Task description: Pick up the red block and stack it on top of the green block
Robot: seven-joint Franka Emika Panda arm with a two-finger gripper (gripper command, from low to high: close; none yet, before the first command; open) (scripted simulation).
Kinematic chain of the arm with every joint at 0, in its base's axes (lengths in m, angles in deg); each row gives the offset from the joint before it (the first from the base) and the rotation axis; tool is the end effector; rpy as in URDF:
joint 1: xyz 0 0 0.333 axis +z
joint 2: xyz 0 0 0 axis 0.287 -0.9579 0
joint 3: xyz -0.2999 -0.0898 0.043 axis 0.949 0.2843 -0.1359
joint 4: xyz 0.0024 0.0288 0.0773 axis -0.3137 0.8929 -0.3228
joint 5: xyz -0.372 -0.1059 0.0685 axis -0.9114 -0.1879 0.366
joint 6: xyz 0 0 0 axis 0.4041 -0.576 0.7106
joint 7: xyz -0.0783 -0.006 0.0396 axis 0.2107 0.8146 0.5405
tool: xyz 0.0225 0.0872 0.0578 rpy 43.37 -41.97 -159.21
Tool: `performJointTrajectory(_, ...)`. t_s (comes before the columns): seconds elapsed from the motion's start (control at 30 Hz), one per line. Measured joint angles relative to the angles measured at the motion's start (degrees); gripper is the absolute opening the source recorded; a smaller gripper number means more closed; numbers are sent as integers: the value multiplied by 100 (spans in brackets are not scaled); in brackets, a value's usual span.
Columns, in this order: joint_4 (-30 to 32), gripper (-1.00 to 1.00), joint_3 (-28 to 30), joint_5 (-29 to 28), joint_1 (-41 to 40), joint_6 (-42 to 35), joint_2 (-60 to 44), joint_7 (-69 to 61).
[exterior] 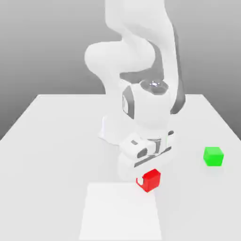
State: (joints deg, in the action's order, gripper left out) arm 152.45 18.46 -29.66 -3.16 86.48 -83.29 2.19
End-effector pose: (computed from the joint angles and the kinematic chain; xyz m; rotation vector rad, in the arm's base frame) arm 0.3266 0.0823 0.1817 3.1328 -0.2247 -0.0007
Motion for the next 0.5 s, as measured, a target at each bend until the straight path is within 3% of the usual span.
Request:
performJointTrajectory(0.13,42,-100,-101,61,232,-621,665,-222)
performJointTrajectory(0.5,-436,-100,-1479,524,2468,-1364,947,-2478)
